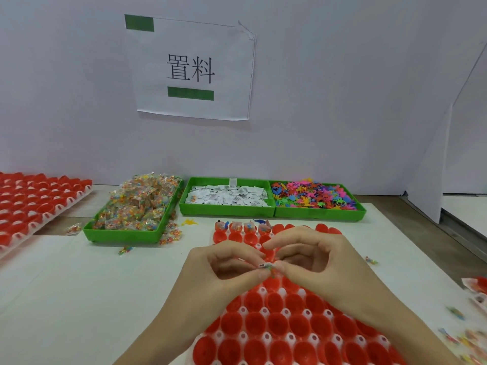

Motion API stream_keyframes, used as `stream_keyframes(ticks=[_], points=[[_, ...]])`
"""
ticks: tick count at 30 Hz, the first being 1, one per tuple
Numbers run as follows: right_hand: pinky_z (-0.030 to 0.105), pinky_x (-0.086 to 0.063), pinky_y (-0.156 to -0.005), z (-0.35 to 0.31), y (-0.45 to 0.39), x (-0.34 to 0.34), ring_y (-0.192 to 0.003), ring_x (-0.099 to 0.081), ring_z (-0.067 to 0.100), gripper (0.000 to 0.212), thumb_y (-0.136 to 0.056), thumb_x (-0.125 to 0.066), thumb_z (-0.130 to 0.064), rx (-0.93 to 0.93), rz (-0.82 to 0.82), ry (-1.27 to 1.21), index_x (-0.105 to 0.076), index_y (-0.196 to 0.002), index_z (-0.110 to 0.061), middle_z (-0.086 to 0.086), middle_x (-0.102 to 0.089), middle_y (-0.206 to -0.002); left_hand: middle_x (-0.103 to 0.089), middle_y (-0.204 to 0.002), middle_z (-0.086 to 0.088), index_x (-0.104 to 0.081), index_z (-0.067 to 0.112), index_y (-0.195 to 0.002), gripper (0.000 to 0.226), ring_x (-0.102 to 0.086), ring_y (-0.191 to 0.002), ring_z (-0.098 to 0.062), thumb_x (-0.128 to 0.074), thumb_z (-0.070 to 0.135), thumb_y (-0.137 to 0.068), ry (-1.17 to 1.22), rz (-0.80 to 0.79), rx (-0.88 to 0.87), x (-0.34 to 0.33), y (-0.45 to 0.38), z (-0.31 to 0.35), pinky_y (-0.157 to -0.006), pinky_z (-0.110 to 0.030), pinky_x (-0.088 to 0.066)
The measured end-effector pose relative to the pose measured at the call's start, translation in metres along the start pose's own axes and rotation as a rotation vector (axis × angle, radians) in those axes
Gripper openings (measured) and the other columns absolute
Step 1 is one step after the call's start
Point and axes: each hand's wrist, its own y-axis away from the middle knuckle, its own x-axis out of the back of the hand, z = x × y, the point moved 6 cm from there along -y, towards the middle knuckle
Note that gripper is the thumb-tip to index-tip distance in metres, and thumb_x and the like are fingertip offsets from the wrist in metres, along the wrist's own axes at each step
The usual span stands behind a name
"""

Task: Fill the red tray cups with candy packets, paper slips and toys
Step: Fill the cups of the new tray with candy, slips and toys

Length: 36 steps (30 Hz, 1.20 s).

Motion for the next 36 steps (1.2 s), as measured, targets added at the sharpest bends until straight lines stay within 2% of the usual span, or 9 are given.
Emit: stream_keyframes(ticks=[5, 10, 15, 21, 25, 30, 33, 36], points=[[0.020, -0.056, -0.089, 0.002, 0.002, 0.004, -0.103, -0.074, 0.017, 0.015, -0.082, -0.081, -0.026, -0.054, 0.041, -0.063, -0.082, -0.097, -0.023, -0.003, -0.075, -0.109, -0.080, -0.089, -0.006, -0.082, 0.019, -0.088, 0.015, -0.078, -0.088, -0.023, -0.090, 0.022, -0.075, 0.000, -0.006, 0.001, -0.001, 0.001, -0.002, -0.082, -0.026, -0.061], [0.018, -0.056, -0.081, 0.001, 0.007, 0.006, -0.086, -0.076, 0.015, 0.013, -0.090, -0.074, -0.028, -0.105, 0.069, -0.050, -0.081, -0.101, -0.029, 0.000, -0.079, -0.094, -0.080, -0.087, -0.004, -0.082, 0.021, -0.085, 0.014, -0.077, -0.084, -0.019, -0.090, 0.018, -0.074, -0.069, -0.034, -0.074, -0.001, 0.001, 0.005, -0.077, -0.020, -0.058], [0.019, -0.056, -0.077, 0.000, 0.008, 0.005, -0.081, -0.075, 0.016, 0.014, -0.091, -0.071, -0.025, -0.124, 0.092, -0.129, -0.081, -0.101, -0.025, 0.005, -0.078, -0.087, -0.079, -0.087, -0.005, -0.082, 0.018, -0.085, 0.015, -0.077, -0.084, -0.022, -0.091, 0.015, -0.073, -0.104, -0.044, -0.119, 0.005, -0.001, 0.011, -0.079, -0.022, -0.059], [0.017, -0.056, -0.075, -0.007, 0.008, 0.002, -0.082, -0.076, 0.015, 0.013, -0.088, -0.076, -0.021, -0.087, 0.068, -0.068, -0.082, -0.098, -0.028, 0.002, -0.079, -0.089, -0.079, -0.082, -0.005, -0.080, 0.019, -0.083, 0.016, -0.077, -0.080, -0.018, -0.091, 0.020, -0.071, -0.074, -0.040, -0.105, 0.001, 0.001, 0.007, -0.074, -0.017, -0.056], [0.017, -0.057, -0.077, -0.009, 0.008, 0.003, -0.085, -0.077, 0.016, 0.013, -0.085, -0.079, -0.023, -0.069, 0.067, -0.073, -0.081, -0.098, -0.027, 0.001, -0.079, -0.091, -0.079, -0.084, -0.008, -0.080, 0.018, -0.087, 0.019, -0.078, -0.083, -0.023, -0.091, 0.024, -0.072, -0.012, -0.007, -0.034, -0.001, 0.002, -0.002, -0.075, -0.020, -0.057], [0.019, -0.058, -0.079, -0.007, 0.009, 0.007, -0.087, -0.076, 0.017, 0.011, -0.088, -0.078, -0.029, -0.054, 0.010, -0.027, -0.079, -0.099, -0.028, 0.000, -0.078, -0.093, -0.079, -0.082, -0.007, -0.082, 0.018, -0.084, 0.018, -0.078, -0.081, -0.021, -0.091, 0.024, -0.070, 0.001, 0.022, 0.015, -0.003, 0.001, -0.004, -0.072, -0.017, -0.056], [0.024, -0.059, -0.081, -0.005, 0.010, 0.007, -0.092, -0.075, 0.019, 0.019, -0.083, -0.084, -0.031, -0.044, -0.039, 0.041, -0.076, -0.100, -0.029, 0.000, -0.077, -0.097, -0.079, -0.081, -0.004, -0.081, 0.020, -0.081, 0.014, -0.078, -0.079, -0.019, -0.092, 0.021, -0.072, -0.063, 0.004, -0.035, -0.008, -0.001, -0.001, -0.072, -0.019, -0.058], [0.023, -0.059, -0.081, -0.001, 0.009, 0.014, -0.090, -0.075, 0.019, 0.014, -0.086, -0.081, -0.022, -0.057, -0.045, 0.045, -0.076, -0.098, -0.028, 0.001, -0.077, -0.095, -0.079, -0.082, 0.001, -0.080, 0.022, -0.083, 0.013, -0.078, -0.079, -0.016, -0.091, 0.022, -0.076, -0.179, -0.045, -0.147, -0.015, -0.005, 0.007, -0.076, -0.023, -0.060]])
